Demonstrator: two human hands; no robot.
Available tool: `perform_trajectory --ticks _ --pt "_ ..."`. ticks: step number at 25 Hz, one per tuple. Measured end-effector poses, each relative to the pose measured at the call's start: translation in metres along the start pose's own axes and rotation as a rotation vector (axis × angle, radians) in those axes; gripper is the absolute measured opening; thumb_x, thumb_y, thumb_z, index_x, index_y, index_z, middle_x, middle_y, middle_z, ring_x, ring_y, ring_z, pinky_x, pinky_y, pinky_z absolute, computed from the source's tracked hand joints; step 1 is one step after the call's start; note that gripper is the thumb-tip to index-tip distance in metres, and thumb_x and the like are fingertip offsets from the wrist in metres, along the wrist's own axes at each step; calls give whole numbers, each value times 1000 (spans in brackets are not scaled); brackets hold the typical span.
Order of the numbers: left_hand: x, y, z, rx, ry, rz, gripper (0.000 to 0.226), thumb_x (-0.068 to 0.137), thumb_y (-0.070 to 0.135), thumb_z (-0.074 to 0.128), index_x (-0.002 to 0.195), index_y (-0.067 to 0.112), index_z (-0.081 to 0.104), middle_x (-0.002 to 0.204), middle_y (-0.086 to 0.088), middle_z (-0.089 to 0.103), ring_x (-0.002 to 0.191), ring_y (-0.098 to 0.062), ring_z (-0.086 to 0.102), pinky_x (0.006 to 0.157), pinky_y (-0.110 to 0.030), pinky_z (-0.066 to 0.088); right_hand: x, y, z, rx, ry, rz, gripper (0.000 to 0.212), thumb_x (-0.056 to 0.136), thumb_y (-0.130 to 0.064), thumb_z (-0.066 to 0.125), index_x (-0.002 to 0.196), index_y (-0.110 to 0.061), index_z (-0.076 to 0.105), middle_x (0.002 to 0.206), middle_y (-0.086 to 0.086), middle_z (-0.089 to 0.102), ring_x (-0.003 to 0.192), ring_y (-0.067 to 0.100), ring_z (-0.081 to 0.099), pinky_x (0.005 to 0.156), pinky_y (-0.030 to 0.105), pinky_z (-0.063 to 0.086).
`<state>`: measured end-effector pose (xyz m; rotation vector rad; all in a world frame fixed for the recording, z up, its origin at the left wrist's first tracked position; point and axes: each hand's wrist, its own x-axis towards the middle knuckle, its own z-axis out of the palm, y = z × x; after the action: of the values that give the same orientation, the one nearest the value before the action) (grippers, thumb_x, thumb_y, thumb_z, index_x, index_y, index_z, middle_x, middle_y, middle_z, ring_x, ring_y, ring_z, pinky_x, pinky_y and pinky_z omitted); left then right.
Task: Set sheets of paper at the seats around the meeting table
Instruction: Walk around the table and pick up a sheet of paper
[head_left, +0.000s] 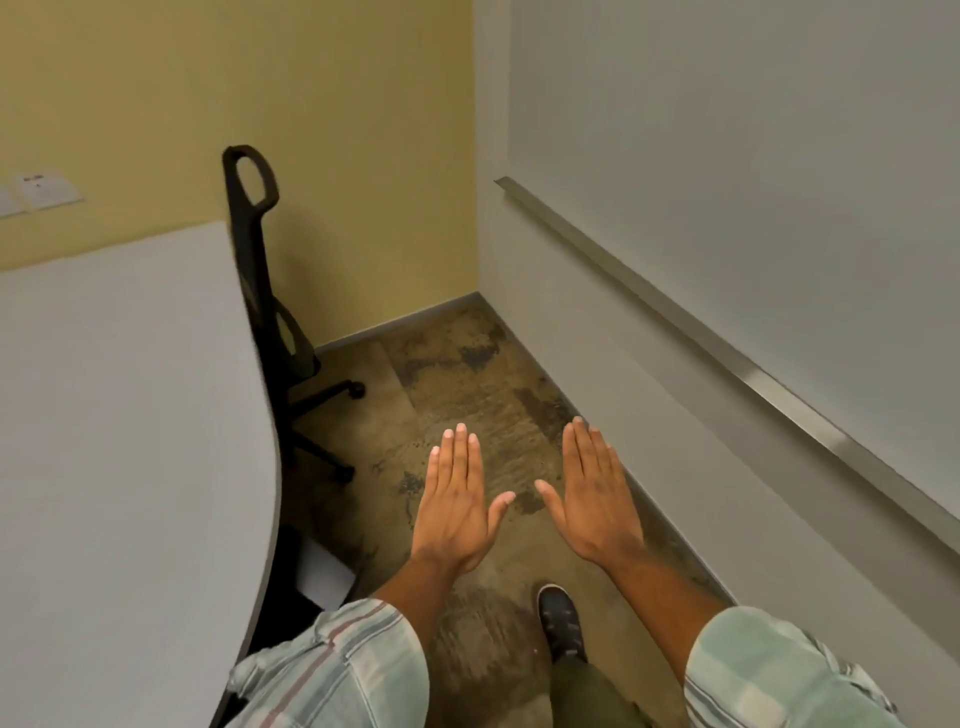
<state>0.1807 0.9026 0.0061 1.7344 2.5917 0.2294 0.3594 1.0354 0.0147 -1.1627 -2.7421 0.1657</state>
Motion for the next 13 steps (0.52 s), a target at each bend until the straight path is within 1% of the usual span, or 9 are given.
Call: perform_trajectory --ticks 2,5,7,8,9,12,13 --pt "32 -15 6 0 -27 -82 92 107 71 10 166 3 -5 176 -17 -15 164 -31 -16 133 -49 -2 52 1 14 46 -65 -79 89 104 -69 20 166 -8 0 175 15 0 162 31 1 129 53 21" --pt "72 -39 13 43 -28 -229 93 106 72 9 166 4 -7 175 -17 -18 163 -30 -20 134 -50 -1 127 -3 29 67 -80 -197 89 103 -69 21 166 -8 1 175 14 1 162 31 2 129 54 21" --pt "92 -54 9 44 -52 -308 93 105 73 8 166 4 -7 175 -17 -18 163 -30 -19 134 -50 0 174 -10 30 89 -123 -277 89 104 -69 22 166 -9 2 175 14 2 162 31 3 129 54 21" --pt "102 -60 7 63 -35 -353 93 106 73 8 167 5 -6 176 -17 -17 163 -30 -19 134 -50 0 196 -13 31 70 -112 -328 89 104 -69 21 166 -9 2 175 14 2 162 31 4 129 54 21" --pt "111 -67 4 75 -19 -398 93 106 73 9 167 5 -6 176 -17 -16 163 -30 -18 134 -50 0 217 -19 33 60 -105 -374 89 104 -70 21 166 -9 3 175 14 3 162 31 4 129 54 21" --pt "132 -94 -9 48 -16 -538 91 106 73 12 167 7 -6 177 -15 -15 164 -30 -15 134 -50 2 278 -48 32 94 -180 -462 88 104 -70 21 166 -10 3 176 13 2 162 29 3 129 53 22" --pt "135 -107 -11 61 3 -581 91 106 72 13 167 7 -6 177 -14 -15 164 -30 -15 134 -51 4 294 -61 36 96 -178 -504 88 104 -70 20 166 -10 2 176 12 2 162 29 2 129 53 22"
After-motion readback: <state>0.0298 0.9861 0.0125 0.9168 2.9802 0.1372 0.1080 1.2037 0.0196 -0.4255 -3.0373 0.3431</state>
